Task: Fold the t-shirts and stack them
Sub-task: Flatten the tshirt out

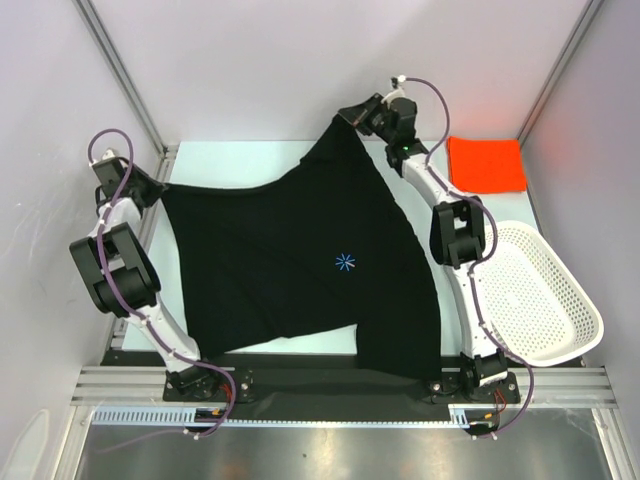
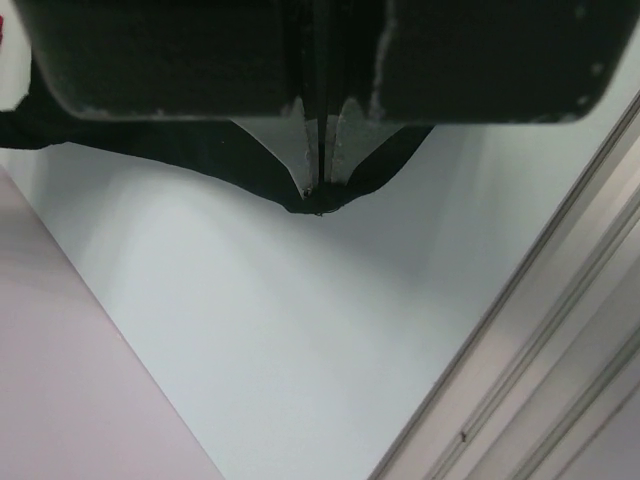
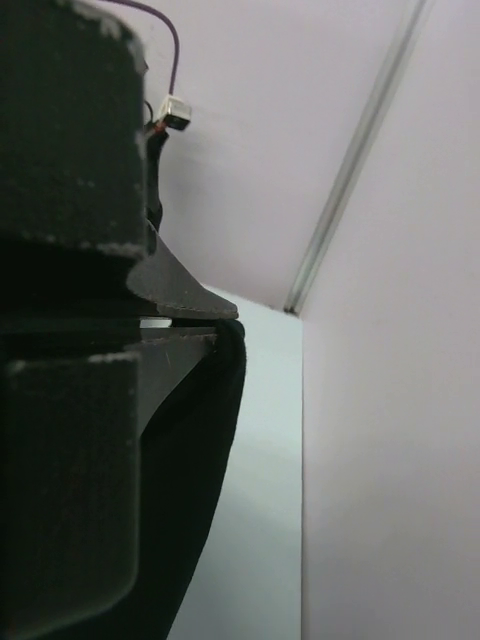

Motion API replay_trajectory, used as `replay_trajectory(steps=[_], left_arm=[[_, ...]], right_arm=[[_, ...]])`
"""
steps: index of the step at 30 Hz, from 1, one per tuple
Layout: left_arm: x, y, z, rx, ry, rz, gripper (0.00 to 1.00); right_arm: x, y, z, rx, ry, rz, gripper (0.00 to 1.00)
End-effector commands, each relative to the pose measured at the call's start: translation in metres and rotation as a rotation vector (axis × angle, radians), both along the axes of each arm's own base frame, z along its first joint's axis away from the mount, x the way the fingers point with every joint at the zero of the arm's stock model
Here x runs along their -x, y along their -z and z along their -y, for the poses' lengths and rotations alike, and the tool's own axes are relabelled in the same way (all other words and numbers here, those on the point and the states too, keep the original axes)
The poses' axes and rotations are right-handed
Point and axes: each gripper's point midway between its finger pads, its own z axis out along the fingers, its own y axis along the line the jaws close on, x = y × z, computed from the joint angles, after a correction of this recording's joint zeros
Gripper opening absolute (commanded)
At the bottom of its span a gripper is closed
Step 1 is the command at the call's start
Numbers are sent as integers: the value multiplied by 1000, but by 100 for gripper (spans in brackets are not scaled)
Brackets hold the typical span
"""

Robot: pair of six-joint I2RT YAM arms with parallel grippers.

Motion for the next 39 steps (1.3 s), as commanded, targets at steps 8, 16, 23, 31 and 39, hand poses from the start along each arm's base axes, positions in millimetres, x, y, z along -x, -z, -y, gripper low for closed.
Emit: replay_trajectory(steps=[8, 16, 23, 31, 39], left_arm=[[-39, -64, 9, 40, 96, 264, 0], [-47, -100, 12, 72, 82, 379, 0], [-50, -109, 11, 77, 72, 404, 0], [-56, -102, 16, 78, 103, 390, 3], [-43, -61, 12, -30, 48, 99, 61]], right_arm=[[-38, -98, 84, 14, 231, 267, 0], [-35, -134, 100, 0, 309, 341, 0], [-19, -197, 116, -17, 398, 482, 0], [-25, -188, 123, -17, 410, 450, 0], [-35, -115, 129, 93, 343, 176, 55]])
